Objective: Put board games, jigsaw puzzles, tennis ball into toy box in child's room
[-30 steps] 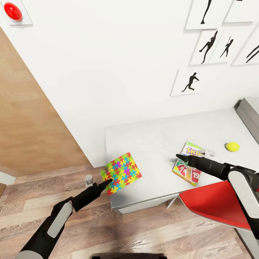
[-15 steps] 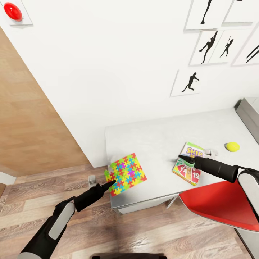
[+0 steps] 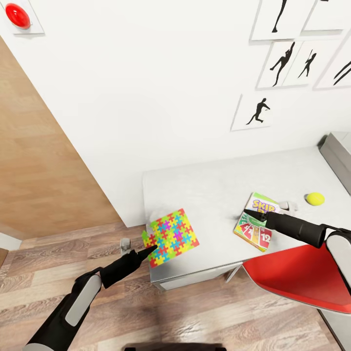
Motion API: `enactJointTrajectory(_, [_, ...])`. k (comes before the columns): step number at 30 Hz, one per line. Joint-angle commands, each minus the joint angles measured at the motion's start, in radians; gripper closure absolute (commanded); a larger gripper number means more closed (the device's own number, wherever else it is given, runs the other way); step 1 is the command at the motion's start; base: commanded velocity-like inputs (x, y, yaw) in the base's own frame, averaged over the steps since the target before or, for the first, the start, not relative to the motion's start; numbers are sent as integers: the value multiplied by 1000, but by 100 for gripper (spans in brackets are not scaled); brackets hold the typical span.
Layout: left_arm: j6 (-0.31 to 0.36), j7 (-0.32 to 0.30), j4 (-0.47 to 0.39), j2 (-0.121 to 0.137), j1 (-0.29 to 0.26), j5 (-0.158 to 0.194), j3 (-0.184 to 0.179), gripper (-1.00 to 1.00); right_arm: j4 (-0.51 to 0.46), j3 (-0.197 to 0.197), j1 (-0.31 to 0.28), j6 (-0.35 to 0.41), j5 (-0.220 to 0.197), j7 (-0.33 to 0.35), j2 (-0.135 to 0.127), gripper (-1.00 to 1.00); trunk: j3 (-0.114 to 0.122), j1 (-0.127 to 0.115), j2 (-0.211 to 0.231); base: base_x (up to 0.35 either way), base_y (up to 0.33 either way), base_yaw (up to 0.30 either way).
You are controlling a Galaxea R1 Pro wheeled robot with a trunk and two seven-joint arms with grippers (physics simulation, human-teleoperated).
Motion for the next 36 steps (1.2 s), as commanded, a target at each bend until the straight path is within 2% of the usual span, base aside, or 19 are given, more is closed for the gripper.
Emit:
enactJointTrajectory(1, [6, 4, 0, 1, 0, 7, -2, 100, 0, -2, -1, 5, 5, 7, 0, -100, -1, 1, -2, 0, 0, 0])
enactJointTrajectory(19, [6, 7, 7, 1, 2, 5, -1, 100, 0, -4, 0, 5, 5, 9, 0, -100, -1, 1, -2, 0, 0, 0])
enactJointTrajectory(28, [5, 10, 4, -3, 3, 7, -2, 100, 0, -19, 0, 4, 5, 8, 0, -100, -1, 1, -2, 0, 0, 0])
enactJointTrajectory(31, [-8, 22, -13, -10, -13, 31, 8, 100, 17, -22, -17, 21, -6, 16, 5, -100, -1, 1, -2, 0, 0, 0])
enactJointTrajectory(33, [-2, 27, -24, 1, -17, 47, 14, 100, 28, -21, -16, 25, -3, 16, 6, -100, -1, 1, -2, 0, 0, 0])
enactJointTrajectory(36, [-2, 27, -40, 1, -17, 59, 14, 100, 45, -21, -16, 25, -3, 16, 6, -100, -1, 1, -2, 0, 0, 0])
